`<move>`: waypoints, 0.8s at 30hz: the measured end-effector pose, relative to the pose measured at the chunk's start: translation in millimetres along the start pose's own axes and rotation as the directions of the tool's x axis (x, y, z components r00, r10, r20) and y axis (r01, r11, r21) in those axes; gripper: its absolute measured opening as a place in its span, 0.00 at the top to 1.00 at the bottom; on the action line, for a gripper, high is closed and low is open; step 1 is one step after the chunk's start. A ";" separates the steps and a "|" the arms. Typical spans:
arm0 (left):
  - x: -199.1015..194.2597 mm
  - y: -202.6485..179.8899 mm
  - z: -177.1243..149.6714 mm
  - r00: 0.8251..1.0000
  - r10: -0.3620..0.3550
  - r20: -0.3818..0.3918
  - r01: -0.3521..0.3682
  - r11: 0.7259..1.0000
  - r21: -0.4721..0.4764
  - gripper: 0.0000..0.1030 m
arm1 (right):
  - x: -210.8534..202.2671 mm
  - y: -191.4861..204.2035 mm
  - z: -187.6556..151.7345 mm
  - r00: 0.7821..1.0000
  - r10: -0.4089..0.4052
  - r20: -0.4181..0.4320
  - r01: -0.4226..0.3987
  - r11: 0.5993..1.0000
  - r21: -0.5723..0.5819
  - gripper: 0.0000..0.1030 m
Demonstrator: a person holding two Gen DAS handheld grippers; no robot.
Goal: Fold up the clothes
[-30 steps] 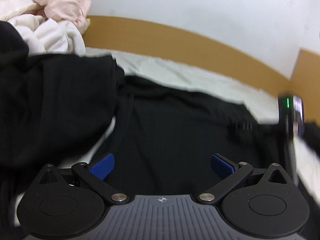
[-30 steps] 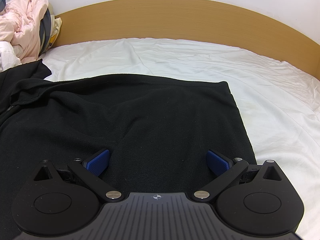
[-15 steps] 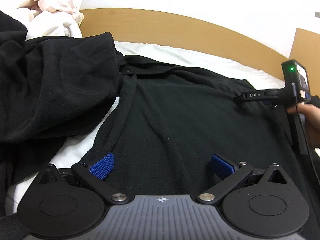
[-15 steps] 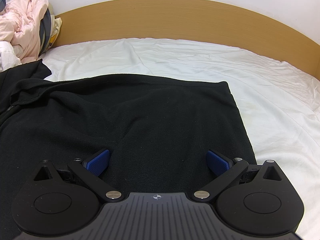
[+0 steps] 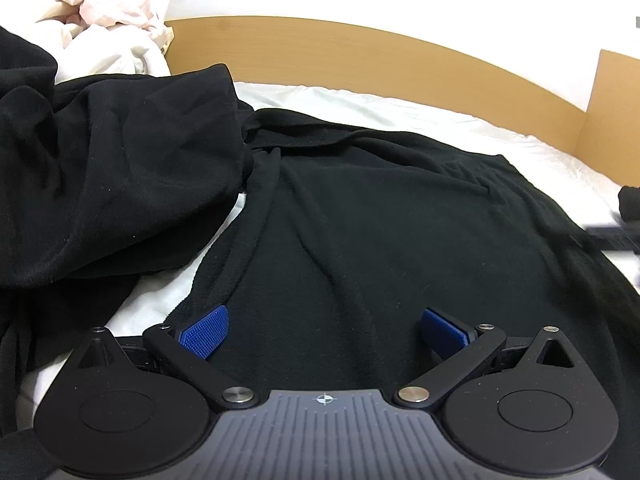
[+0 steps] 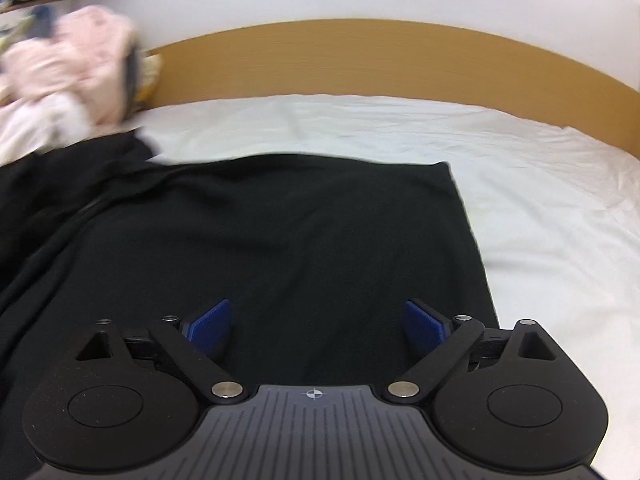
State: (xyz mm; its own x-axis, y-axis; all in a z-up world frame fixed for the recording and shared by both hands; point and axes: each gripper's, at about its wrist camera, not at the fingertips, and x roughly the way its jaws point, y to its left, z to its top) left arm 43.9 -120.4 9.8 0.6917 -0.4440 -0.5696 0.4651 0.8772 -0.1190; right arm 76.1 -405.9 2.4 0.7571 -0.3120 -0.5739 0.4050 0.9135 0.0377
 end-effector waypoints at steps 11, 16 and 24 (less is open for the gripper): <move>-9.0 -4.7 -5.7 0.996 0.081 -0.033 -0.080 0.996 0.033 0.01 | -105.9 8.9 -91.6 0.999 -0.050 -0.012 0.050 0.999 -0.012 0.31; -31.8 -3.2 -18.8 0.996 0.061 -0.060 -0.053 0.991 0.125 0.01 | -113.3 11.6 -96.5 0.996 -0.089 -0.016 0.088 0.995 -0.055 0.30; -75.0 3.0 -43.2 0.996 0.055 -0.063 -0.040 0.977 0.210 0.01 | -114.9 -2.0 -107.9 0.996 -0.075 -0.040 0.075 0.997 -0.017 0.10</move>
State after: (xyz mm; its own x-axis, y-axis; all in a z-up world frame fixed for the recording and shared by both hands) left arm -30.5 -76.5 17.0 0.6798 -0.3827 -0.6256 0.5423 0.8366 0.0776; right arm -67.0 -343.7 -20.0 0.7033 -0.3690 -0.6076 0.4515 0.8921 -0.0192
